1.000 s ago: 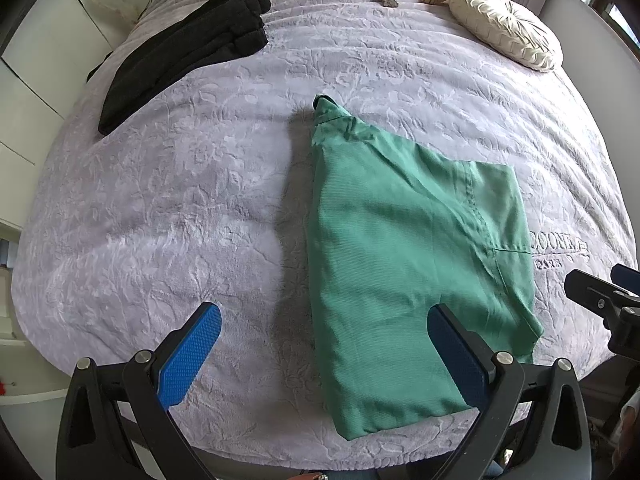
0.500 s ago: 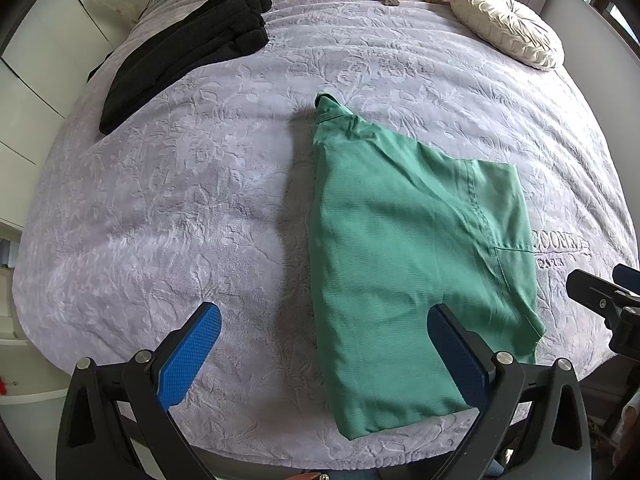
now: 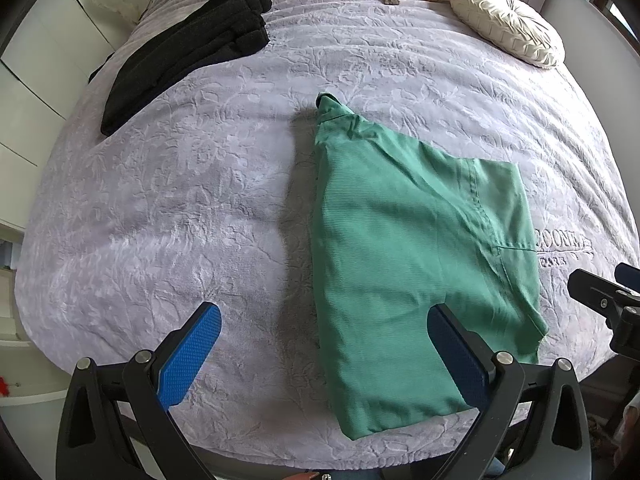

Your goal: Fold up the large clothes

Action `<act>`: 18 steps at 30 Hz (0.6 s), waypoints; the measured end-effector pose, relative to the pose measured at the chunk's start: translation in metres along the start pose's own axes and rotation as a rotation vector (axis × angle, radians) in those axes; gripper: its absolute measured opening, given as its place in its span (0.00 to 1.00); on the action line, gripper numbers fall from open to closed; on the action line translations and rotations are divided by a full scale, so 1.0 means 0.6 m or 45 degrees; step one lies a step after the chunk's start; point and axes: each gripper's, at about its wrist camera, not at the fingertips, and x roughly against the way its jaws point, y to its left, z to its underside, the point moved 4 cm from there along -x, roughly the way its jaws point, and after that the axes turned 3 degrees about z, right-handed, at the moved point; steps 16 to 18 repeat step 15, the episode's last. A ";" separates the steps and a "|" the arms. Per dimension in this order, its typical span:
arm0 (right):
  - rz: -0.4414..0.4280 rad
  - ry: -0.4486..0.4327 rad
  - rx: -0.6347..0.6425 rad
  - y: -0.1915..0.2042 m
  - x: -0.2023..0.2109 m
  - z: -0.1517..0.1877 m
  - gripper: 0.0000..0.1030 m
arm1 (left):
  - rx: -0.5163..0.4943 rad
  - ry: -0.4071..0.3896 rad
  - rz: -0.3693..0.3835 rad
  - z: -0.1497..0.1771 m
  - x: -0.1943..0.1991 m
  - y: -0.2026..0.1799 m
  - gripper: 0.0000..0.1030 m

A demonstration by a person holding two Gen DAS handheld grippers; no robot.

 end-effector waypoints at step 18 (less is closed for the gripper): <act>0.006 0.012 0.010 0.001 -0.005 -0.001 1.00 | -0.022 -0.023 0.001 -0.012 0.002 0.013 1.00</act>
